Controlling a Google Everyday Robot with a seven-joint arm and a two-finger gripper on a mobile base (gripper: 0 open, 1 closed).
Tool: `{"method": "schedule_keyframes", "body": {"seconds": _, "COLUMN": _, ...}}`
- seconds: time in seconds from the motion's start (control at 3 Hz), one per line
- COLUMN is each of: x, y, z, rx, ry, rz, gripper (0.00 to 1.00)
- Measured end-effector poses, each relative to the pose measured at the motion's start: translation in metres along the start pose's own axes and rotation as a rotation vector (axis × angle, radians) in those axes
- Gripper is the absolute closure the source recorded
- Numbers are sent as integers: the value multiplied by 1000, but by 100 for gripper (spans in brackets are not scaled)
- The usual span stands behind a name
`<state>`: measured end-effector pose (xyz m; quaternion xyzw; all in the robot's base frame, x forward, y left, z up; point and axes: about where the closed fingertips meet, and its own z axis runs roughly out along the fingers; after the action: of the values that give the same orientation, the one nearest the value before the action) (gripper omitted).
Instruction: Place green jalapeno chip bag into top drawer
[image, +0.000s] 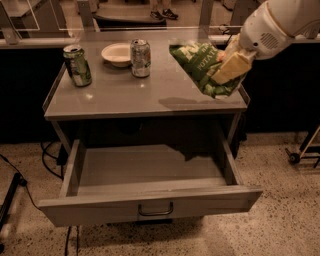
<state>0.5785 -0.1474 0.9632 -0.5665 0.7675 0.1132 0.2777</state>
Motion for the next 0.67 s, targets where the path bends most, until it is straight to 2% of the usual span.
{"method": "schedule_keyframes", "body": {"seconds": 0.33, "x": 9, "y": 18, "z": -2, "rx": -67, "ry": 31, "rz": -35, "gripper": 100}}
{"method": "schedule_keyframes", "body": {"seconds": 0.67, "x": 7, "y": 18, "z": 14, "rx": -71, "ry": 44, "rz": -85, "gripper": 100}}
